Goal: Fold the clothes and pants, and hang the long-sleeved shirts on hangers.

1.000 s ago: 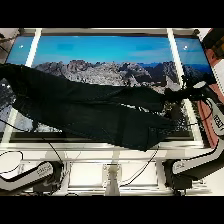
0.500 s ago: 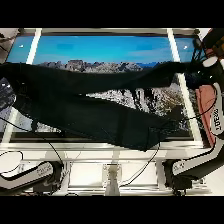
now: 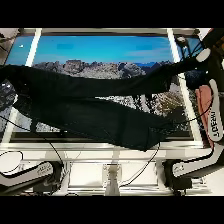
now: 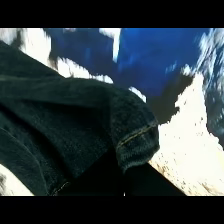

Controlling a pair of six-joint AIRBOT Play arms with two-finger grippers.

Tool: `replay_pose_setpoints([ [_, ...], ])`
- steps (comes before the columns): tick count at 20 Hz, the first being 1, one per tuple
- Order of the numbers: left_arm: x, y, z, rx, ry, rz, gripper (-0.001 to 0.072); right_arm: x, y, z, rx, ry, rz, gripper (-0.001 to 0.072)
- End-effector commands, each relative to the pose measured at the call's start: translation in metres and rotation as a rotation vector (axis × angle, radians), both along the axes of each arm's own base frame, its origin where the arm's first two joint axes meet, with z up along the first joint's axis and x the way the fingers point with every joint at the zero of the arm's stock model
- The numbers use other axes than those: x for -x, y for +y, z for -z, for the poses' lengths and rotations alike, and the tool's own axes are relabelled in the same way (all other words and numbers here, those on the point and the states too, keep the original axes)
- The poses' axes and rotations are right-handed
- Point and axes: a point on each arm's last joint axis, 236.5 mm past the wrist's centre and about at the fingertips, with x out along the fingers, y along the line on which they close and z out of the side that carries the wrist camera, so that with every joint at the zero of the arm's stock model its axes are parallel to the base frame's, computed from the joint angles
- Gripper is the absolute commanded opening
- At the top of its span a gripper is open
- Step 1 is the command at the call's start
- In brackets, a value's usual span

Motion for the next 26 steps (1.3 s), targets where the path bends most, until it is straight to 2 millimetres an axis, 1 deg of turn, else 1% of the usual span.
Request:
replay_pose_setpoints([
  [1,0.001,0.001,0.007,0.009,0.020,0.003,0.0044,-0.014,0.012,-0.033,0.178,-0.170,-0.074,0.0012],
  [2,0.002,0.003,0.007,0.010,0.020,-0.002,0.0044,-0.034,0.019,-0.074,0.186,-0.341,-0.062,0.0012],
  [3,0.003,0.005,0.007,0.010,0.019,-0.006,0.0044,-0.051,0.022,-0.115,0.194,-0.503,-0.044,0.0012],
  [4,0.004,0.006,0.008,0.010,0.020,-0.008,0.0044,-0.062,0.020,-0.150,0.183,-0.639,-0.004,0.0012],
  [5,0.004,0.006,0.008,0.012,0.022,-0.008,0.0045,-0.065,0.017,-0.166,0.147,-0.694,0.042,0.0013],
  [6,0.005,0.006,0.009,0.015,0.028,-0.005,0.0045,-0.063,0.017,-0.160,0.107,-0.664,0.075,0.0013],
  [7,0.005,0.005,0.011,0.020,0.035,0.000,0.0045,-0.053,0.019,-0.135,0.092,-0.565,0.075,0.0014],
  [8,0.006,0.003,0.013,0.026,0.045,0.006,0.0045,-0.037,0.023,-0.095,0.083,-0.436,0.062,0.0014],
  [9,0.007,0.002,0.016,0.025,0.057,0.013,0.0045,-0.017,0.029,-0.050,0.062,-0.303,0.052,0.0014],
  [10,0.008,0.000,0.019,0.022,0.072,0.022,0.0045,0.005,0.036,-0.010,0.037,-0.200,0.047,0.0014],
  [11,0.010,-0.001,0.022,0.014,0.092,0.033,0.0045,0.027,0.044,0.023,0.015,-0.129,0.047,0.0013],
  [12,0.013,-0.002,0.026,-0.004,0.119,0.047,0.0045,0.049,0.049,0.048,0.008,-0.090,0.053,0.0013],
  [13,0.015,-0.001,0.030,-0.025,0.145,0.058,0.0045,0.066,0.053,0.062,0.003,-0.078,0.064,0.0013],
  [14,0.018,0.000,0.033,-0.045,0.166,0.066,0.0045,0.082,0.058,0.068,-0.003,-0.080,0.069,0.0013],
  [15,0.019,0.001,0.034,-0.061,0.178,0.069,0.0045,0.097,0.062,0.069,-0.007,-0.080,0.063,0.0013],
  [16,0.019,0.001,0.034,-0.066,0.182,0.070,0.0045,0.111,0.066,0.064,-0.007,-0.082,0.050,0.0014],
  [17,0.019,0.001,0.034,-0.066,0.182,0.070,0.0045,0.123,0.068,0.058,-0.005,-0.092,0.040,0.0014],
  [20,0.019,0.001,0.034,-0.066,0.182,0.070,0.0045,0.160,0.064,0.029,0.013,-0.113,0.014,0.0013],
  [21,0.019,0.001,0.034,-0.066,0.182,0.070,0.0045,0.178,0.065,0.022,0.009,-0.093,0.005,0.0014],
  [22,0.019,0.001,0.034,-0.066,0.182,0.071,0.0045,0.196,0.069,0.018,-0.009,-0.062,-0.003,0.0014],
  [24,0.019,0.001,0.035,-0.065,0.182,0.071,0.0045,0.238,0.084,0.023,-0.086,0.027,-0.017,0.0014],
  [26,0.020,0.000,0.036,-0.050,0.185,0.068,0.0045,0.279,0.109,0.040,-0.190,0.134,-0.041,0.0014],
])
